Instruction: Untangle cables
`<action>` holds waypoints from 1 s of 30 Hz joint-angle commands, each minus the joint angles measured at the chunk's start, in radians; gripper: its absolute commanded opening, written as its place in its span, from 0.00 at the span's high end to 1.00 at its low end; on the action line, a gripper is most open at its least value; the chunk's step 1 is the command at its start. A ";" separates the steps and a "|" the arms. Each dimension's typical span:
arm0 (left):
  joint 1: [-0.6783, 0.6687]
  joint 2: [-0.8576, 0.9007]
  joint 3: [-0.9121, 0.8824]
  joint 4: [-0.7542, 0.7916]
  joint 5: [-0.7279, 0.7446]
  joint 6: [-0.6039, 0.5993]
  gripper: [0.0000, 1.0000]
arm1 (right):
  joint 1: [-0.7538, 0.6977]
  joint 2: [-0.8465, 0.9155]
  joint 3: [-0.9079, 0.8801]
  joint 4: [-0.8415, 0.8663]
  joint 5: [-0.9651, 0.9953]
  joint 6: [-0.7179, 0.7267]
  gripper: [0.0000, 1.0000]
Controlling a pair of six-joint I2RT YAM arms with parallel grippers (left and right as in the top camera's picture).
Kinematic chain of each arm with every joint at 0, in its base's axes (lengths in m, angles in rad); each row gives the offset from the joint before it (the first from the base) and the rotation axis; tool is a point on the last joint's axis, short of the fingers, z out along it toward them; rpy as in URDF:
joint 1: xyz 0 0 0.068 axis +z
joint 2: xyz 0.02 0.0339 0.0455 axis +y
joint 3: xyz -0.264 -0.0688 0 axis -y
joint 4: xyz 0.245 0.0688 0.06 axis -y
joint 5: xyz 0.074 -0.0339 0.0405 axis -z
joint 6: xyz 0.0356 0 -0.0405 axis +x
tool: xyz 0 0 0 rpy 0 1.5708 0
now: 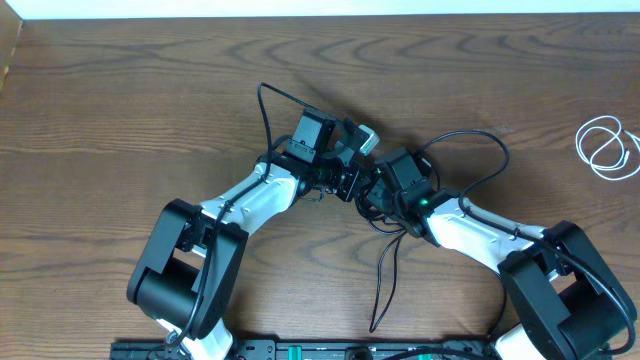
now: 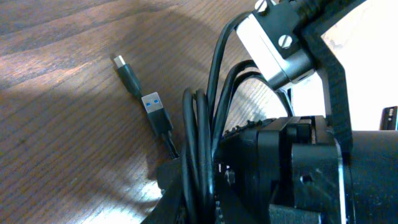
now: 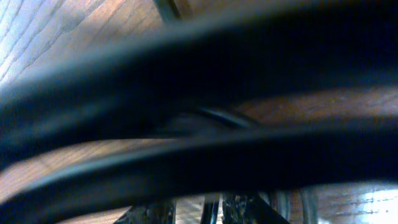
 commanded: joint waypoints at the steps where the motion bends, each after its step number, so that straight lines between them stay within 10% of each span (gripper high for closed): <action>1: 0.002 0.000 0.003 0.003 0.017 0.017 0.90 | 0.004 0.059 -0.040 -0.028 0.008 0.009 0.73; 7: 0.002 0.000 0.003 0.003 0.017 0.017 0.90 | 0.003 0.059 -0.040 -0.027 -0.026 0.009 0.66; 13: 0.002 0.000 0.003 0.003 0.017 0.018 0.90 | 0.003 0.059 -0.040 -0.027 -0.054 0.009 0.92; 30: 0.002 0.000 0.003 0.003 0.017 0.018 0.90 | 0.003 0.059 -0.040 -0.024 -0.146 0.103 0.83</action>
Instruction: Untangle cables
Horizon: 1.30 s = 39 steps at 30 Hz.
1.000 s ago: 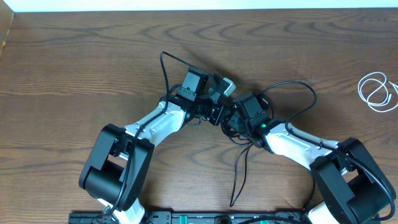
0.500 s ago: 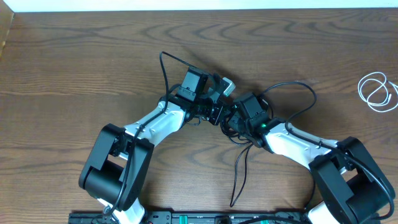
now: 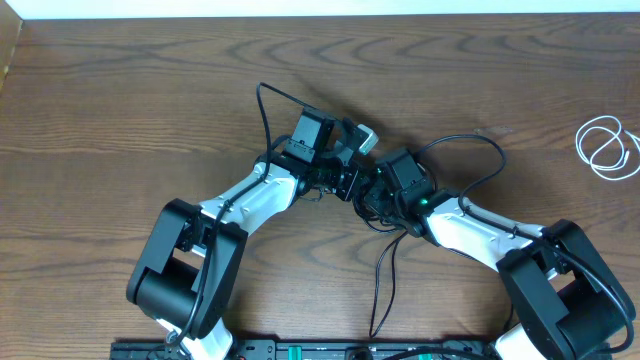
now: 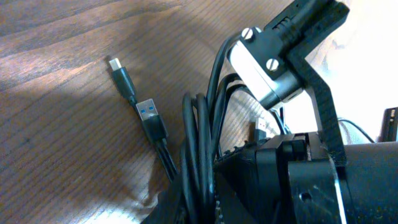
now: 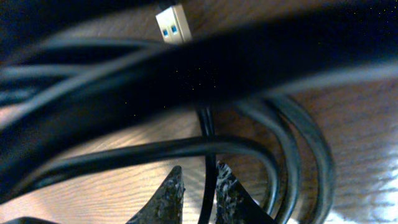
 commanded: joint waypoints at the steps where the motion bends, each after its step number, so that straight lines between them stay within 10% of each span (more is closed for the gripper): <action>1: -0.001 0.000 0.003 0.004 0.020 0.017 0.90 | 0.005 0.052 -0.039 -0.030 -0.023 0.039 0.83; 7: -0.001 0.000 0.003 0.004 0.020 0.017 0.90 | 0.005 0.052 -0.039 -0.030 -0.004 0.011 0.99; 39: -0.001 0.000 0.003 -0.011 -0.258 -0.127 0.90 | 0.014 -0.283 -0.039 -0.027 -0.151 -0.381 0.99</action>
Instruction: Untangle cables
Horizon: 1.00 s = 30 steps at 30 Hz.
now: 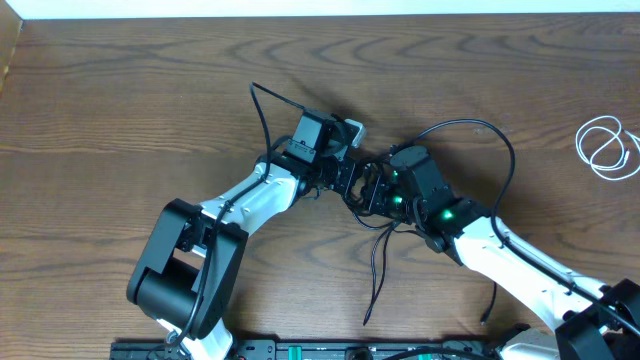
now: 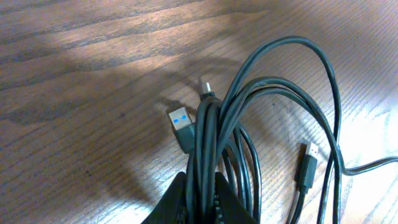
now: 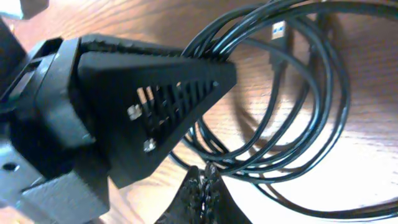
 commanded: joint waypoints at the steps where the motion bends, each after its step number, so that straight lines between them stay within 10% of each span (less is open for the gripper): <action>1: 0.002 0.000 0.003 -0.002 -0.019 -0.013 0.90 | 0.008 -0.017 -0.002 0.003 -0.055 -0.026 0.99; 11: 0.002 0.000 0.003 -0.002 -0.005 -0.013 0.85 | 0.013 -0.016 -0.002 -0.076 0.003 0.022 0.96; 18: 0.002 0.000 0.003 -0.002 -0.002 -0.013 0.85 | 0.010 -0.006 -0.002 -0.095 0.165 0.122 0.49; 30: 0.002 0.000 0.003 -0.001 0.047 -0.011 0.92 | 0.005 0.146 -0.002 0.025 0.149 0.296 0.64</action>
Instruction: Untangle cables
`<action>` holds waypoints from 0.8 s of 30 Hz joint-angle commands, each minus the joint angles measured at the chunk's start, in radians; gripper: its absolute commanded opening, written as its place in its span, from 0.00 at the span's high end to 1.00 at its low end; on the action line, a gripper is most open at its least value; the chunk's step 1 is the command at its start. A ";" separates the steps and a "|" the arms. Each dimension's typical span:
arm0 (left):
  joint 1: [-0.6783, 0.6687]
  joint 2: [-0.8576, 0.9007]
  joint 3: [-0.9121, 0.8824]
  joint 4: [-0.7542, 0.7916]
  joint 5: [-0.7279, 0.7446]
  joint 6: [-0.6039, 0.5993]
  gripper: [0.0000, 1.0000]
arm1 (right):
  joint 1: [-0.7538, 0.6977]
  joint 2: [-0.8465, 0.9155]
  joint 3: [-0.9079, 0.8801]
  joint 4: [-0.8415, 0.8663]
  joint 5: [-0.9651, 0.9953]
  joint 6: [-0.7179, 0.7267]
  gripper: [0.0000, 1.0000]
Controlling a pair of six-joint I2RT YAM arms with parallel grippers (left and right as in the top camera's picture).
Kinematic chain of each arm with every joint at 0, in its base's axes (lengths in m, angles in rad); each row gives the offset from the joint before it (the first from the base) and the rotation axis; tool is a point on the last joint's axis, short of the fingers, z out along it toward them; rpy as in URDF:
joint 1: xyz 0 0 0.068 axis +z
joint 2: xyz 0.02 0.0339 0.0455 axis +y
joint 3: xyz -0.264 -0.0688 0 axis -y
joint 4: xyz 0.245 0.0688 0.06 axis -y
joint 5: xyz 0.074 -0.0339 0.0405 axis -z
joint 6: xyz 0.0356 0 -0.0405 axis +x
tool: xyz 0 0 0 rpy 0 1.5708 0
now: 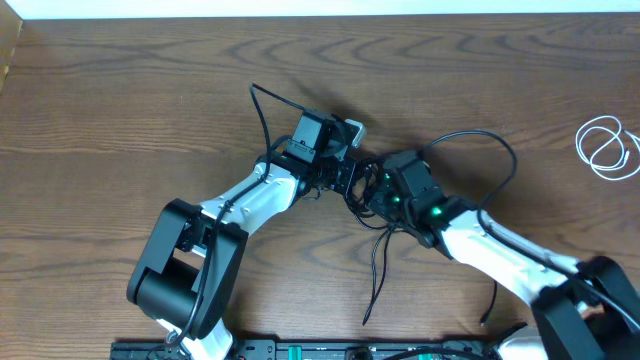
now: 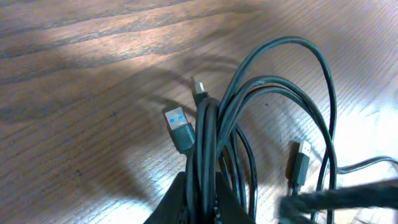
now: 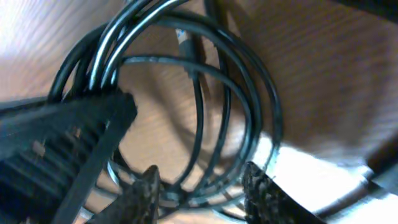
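A bundle of black cables [image 2: 208, 127] lies looped on the wooden table. My left gripper [image 2: 200, 200] is shut on several strands of it. A blue-tongued USB plug [image 2: 177, 121] and a smaller plug [image 2: 300, 165] lie beside the bundle. My right gripper [image 3: 205, 193] is open, its fingers [image 3: 148, 190] astride the round loops [image 3: 249, 106], right against the left gripper. From overhead, the left gripper [image 1: 350, 183] and right gripper [image 1: 378, 196] meet at the tangle. One loop [image 1: 478, 133] arches to the right and two tails [image 1: 372, 285] trail toward the front edge.
A coiled white cable [image 1: 605, 147] lies far right. The left arm's own thin cable [image 1: 262, 110] arcs up behind its wrist. The table's back edge [image 1: 320, 14] runs along the top, with a cardboard corner [image 1: 8, 50] at the upper left.
My right gripper was shut and a little to the right of the tangle. Now it is open and close against the left gripper, over the loops. The left gripper kept its hold.
At first both grippers sat pressed together in the tangle, with cables blocking the right wrist view. Then the right fingers stood narrowly around one strand. Later the right gripper was shut and further right, with the loops spread wider. Now it is back at the bundle, open.
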 commanded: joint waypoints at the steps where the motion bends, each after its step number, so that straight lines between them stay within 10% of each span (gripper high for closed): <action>1: 0.002 0.000 0.003 -0.002 0.020 0.005 0.92 | -0.004 0.048 -0.001 0.057 0.014 0.050 0.65; 24: 0.002 0.000 0.003 0.005 0.020 0.005 0.93 | -0.031 0.193 -0.001 0.185 -0.031 0.137 0.70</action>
